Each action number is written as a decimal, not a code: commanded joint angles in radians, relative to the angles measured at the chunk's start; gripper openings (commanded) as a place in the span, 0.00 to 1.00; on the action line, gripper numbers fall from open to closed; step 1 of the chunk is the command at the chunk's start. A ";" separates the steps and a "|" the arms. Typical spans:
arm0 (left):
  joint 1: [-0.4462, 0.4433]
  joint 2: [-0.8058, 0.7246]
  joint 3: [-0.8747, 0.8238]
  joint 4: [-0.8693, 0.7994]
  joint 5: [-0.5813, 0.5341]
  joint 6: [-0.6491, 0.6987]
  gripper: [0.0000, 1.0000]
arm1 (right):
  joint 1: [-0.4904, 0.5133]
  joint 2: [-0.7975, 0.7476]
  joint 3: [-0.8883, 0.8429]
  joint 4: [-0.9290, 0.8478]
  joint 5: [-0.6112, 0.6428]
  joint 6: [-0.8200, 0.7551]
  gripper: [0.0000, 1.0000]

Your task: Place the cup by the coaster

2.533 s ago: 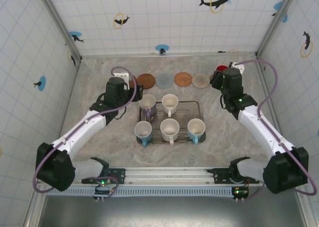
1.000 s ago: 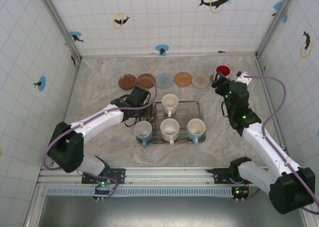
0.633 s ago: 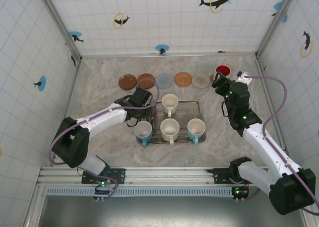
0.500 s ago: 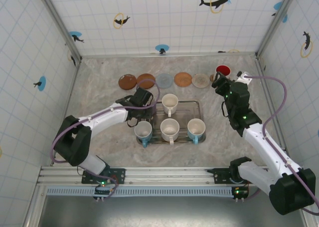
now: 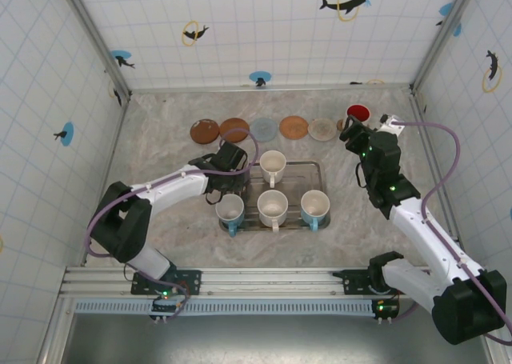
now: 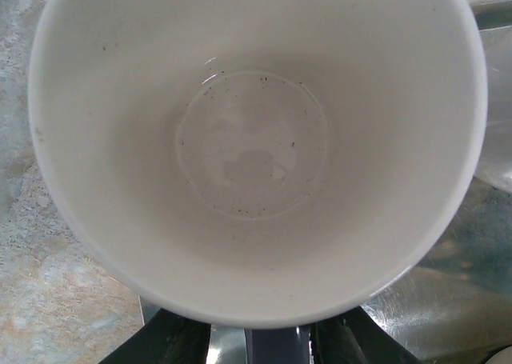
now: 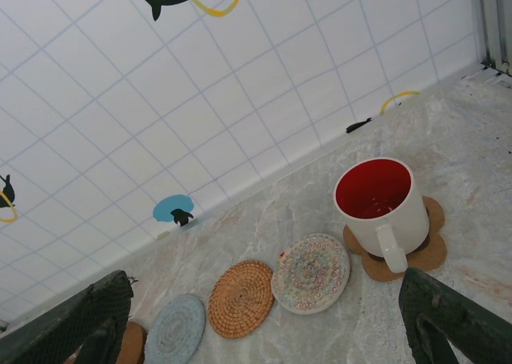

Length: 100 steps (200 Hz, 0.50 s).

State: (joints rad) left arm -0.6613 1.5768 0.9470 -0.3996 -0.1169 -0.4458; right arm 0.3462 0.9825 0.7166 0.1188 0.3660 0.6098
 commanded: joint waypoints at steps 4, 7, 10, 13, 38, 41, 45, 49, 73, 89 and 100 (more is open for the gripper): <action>-0.003 0.012 -0.002 0.022 -0.013 0.003 0.31 | 0.003 -0.016 -0.025 0.015 0.016 -0.007 0.89; -0.003 0.012 -0.002 0.024 -0.013 0.002 0.30 | 0.002 -0.016 -0.025 0.014 0.017 -0.007 0.89; -0.002 0.011 -0.003 0.024 -0.013 0.002 0.30 | 0.002 -0.016 -0.025 0.015 0.016 -0.007 0.89; -0.003 0.010 -0.002 0.025 -0.013 0.003 0.29 | 0.002 -0.016 -0.025 0.015 0.017 -0.007 0.89; -0.003 0.004 -0.003 0.026 -0.012 0.003 0.17 | 0.003 -0.011 -0.023 0.018 0.014 -0.007 0.89; -0.002 0.003 -0.004 0.027 -0.012 0.003 0.17 | 0.003 -0.011 -0.023 0.018 0.014 -0.007 0.89; -0.002 0.002 -0.004 0.027 -0.013 0.003 0.16 | 0.003 -0.011 -0.023 0.018 0.013 -0.007 0.89; -0.002 0.000 -0.003 0.027 -0.012 0.003 0.15 | 0.002 -0.010 -0.023 0.019 0.014 -0.005 0.89; -0.003 -0.007 -0.002 0.024 -0.016 0.003 0.07 | 0.002 -0.011 -0.026 0.024 0.016 -0.004 0.89; -0.003 -0.015 0.000 0.021 -0.023 0.003 0.00 | 0.002 -0.011 -0.028 0.024 0.017 -0.004 0.89; -0.004 -0.021 0.001 0.020 -0.027 0.003 0.00 | 0.002 -0.011 -0.028 0.026 0.018 -0.004 0.89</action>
State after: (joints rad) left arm -0.6632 1.5780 0.9466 -0.3996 -0.1135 -0.4458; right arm 0.3462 0.9825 0.7170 0.1192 0.3660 0.6102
